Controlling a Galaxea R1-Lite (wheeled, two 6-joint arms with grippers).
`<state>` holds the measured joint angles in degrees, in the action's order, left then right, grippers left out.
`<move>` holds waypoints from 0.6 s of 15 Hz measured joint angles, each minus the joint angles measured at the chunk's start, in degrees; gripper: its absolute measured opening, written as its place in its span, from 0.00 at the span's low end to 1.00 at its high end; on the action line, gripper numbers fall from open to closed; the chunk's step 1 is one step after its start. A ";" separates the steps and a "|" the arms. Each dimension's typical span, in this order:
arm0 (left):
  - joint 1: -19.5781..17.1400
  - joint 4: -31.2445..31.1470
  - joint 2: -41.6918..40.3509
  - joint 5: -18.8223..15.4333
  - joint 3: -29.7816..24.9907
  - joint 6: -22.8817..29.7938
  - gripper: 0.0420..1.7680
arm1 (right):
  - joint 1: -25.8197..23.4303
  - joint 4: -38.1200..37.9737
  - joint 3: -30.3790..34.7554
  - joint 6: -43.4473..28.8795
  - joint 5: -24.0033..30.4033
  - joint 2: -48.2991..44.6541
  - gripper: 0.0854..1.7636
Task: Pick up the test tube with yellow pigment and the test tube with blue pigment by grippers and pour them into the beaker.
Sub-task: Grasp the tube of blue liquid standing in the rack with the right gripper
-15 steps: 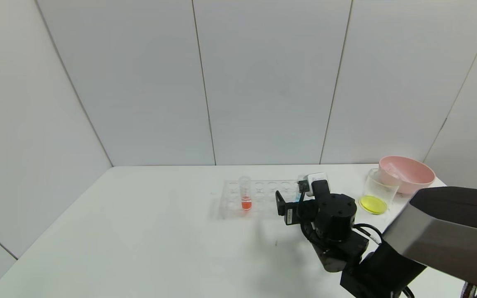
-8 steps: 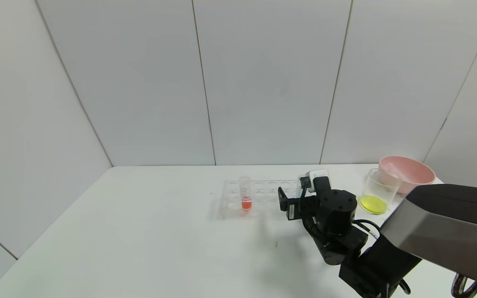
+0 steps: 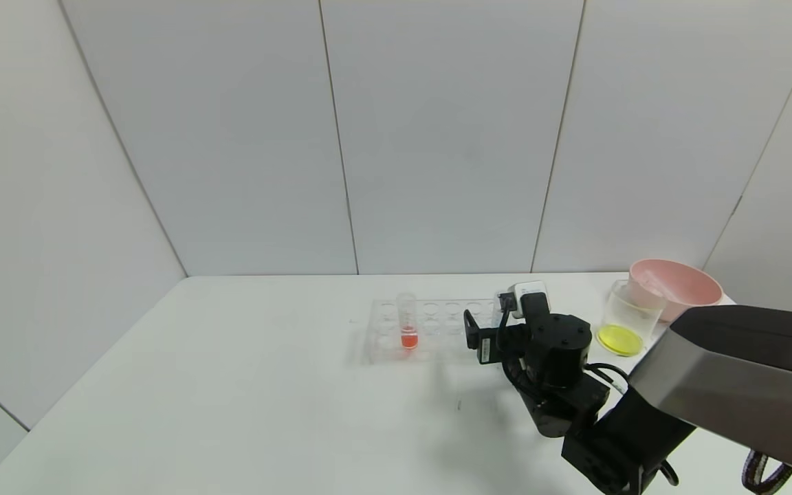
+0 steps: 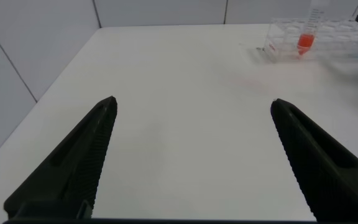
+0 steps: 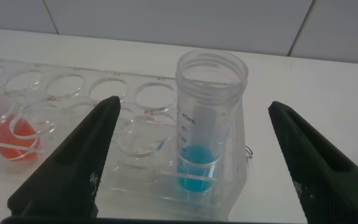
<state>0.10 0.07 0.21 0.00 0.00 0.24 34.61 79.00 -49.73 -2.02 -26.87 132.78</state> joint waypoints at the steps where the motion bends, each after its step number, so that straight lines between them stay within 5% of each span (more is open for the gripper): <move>1: 0.00 0.00 0.00 -0.02 0.00 0.00 1.00 | -0.11 -0.04 -0.02 0.00 -0.01 0.16 0.97; 9: 0.00 0.00 0.00 -0.02 0.00 -0.02 1.00 | -0.46 -0.83 -2.69 0.94 -0.39 1.56 0.97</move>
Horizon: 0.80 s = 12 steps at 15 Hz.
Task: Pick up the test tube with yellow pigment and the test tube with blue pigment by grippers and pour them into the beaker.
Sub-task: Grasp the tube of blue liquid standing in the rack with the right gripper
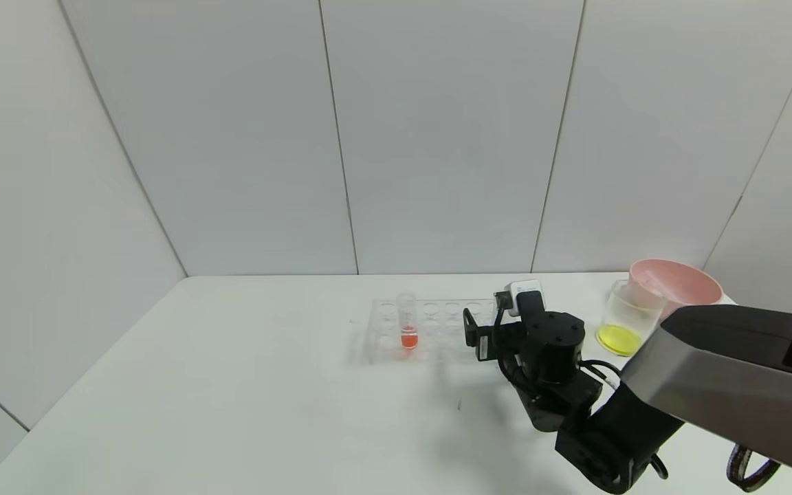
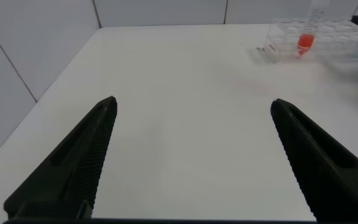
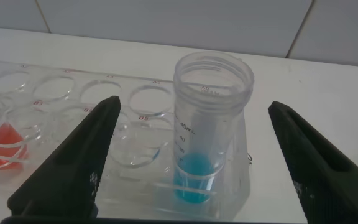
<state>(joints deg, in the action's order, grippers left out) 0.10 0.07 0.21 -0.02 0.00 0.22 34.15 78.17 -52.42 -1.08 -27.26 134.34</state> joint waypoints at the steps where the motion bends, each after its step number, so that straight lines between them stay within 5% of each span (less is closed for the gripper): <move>1: 0.00 0.00 0.00 0.02 0.00 0.02 1.00 | -0.09 -0.05 -0.52 0.07 0.05 0.30 0.97; 7: 0.00 0.00 0.00 0.00 0.00 0.00 1.00 | -0.83 -0.11 -2.12 0.90 0.24 1.52 0.97; 12: 0.00 0.00 0.00 0.00 0.00 0.02 1.00 | -1.11 -0.07 -2.23 0.93 0.24 1.72 0.53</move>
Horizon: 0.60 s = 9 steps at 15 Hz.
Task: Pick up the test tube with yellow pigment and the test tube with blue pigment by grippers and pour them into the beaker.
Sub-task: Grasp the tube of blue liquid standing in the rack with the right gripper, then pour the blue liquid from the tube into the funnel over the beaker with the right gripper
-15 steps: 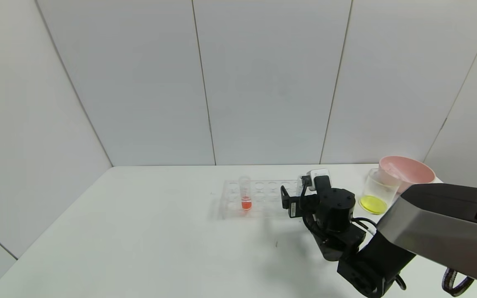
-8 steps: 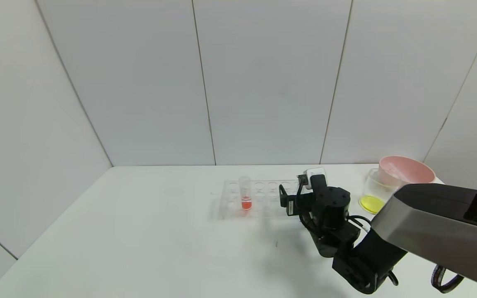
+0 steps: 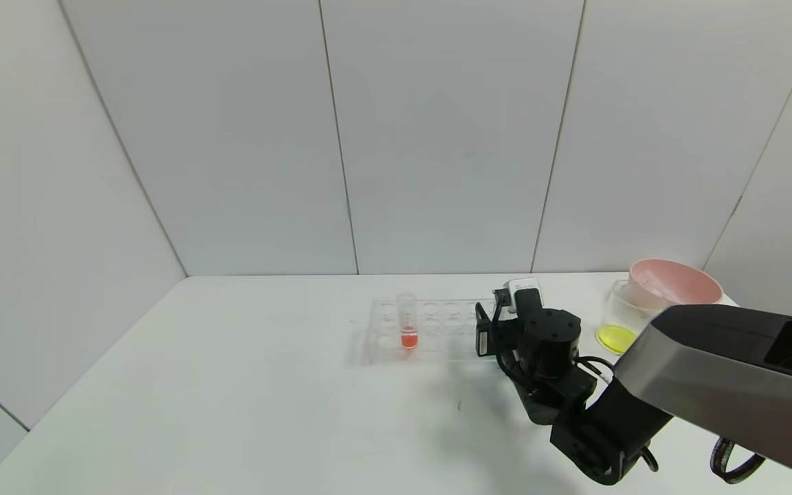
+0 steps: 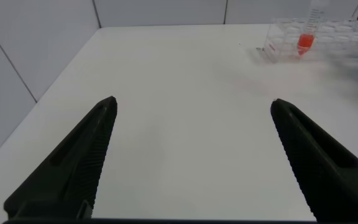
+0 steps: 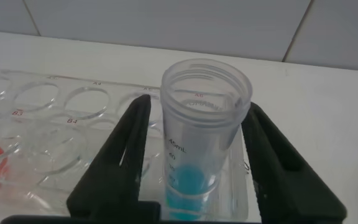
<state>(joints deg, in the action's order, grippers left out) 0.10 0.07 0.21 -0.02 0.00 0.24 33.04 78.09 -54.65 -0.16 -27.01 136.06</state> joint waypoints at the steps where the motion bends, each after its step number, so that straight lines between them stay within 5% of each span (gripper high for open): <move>1: 0.00 0.00 0.00 0.00 0.00 0.00 1.00 | 0.00 0.00 0.00 0.05 0.02 -0.01 0.47; 9: 0.00 0.00 0.00 0.02 0.00 0.00 1.00 | 0.15 -0.01 0.07 0.06 -0.07 -0.28 0.42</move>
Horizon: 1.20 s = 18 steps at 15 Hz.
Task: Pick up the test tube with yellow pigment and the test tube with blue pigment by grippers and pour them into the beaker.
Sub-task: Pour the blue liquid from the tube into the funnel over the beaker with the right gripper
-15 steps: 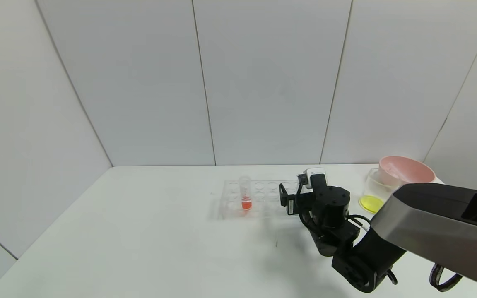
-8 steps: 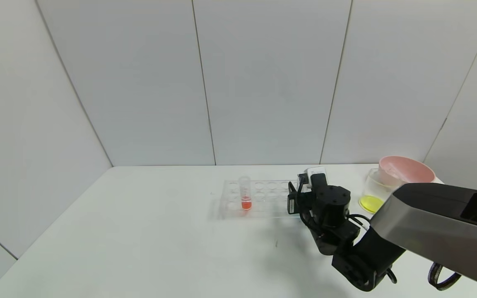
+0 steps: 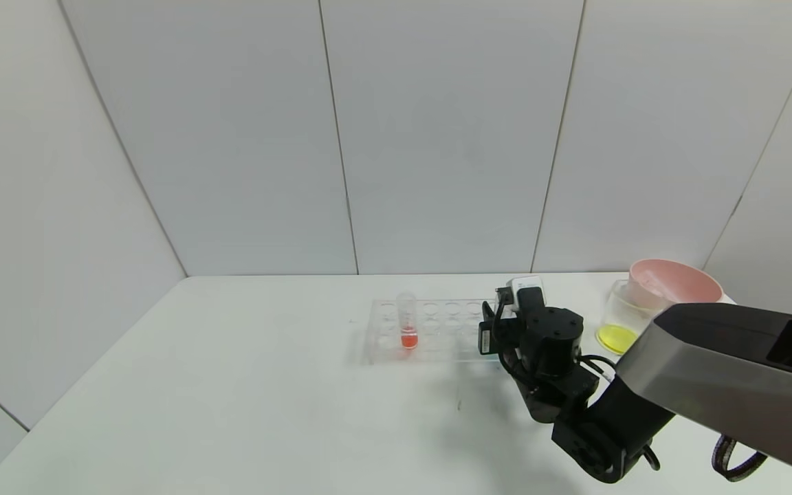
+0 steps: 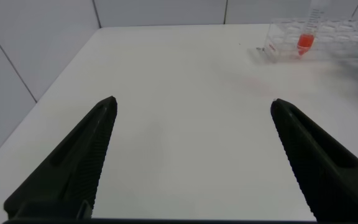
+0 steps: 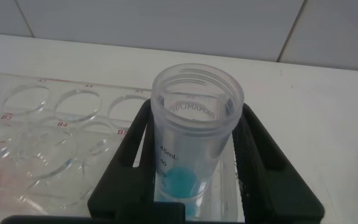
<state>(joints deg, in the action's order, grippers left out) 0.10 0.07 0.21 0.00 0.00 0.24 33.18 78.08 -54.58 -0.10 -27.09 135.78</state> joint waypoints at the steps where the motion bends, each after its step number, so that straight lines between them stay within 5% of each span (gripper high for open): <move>1: 0.00 0.00 0.00 0.00 0.00 -0.02 1.00 | 0.00 0.01 0.01 0.00 0.02 -0.04 0.42; 4: 0.00 0.00 0.00 0.00 0.00 -0.02 1.00 | 0.00 -0.11 0.11 0.05 0.02 -0.59 0.42; 6: 0.00 0.02 0.00 0.00 0.00 0.00 1.00 | 0.11 0.00 0.06 0.26 0.22 -2.07 0.29; 18: 0.00 0.00 0.00 -0.02 0.00 0.00 1.00 | 0.69 -5.77 1.77 2.89 -0.15 -13.26 0.30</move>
<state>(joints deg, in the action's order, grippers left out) 0.10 0.07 0.21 -0.02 0.00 0.24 33.88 72.31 -52.81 2.79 -27.23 122.52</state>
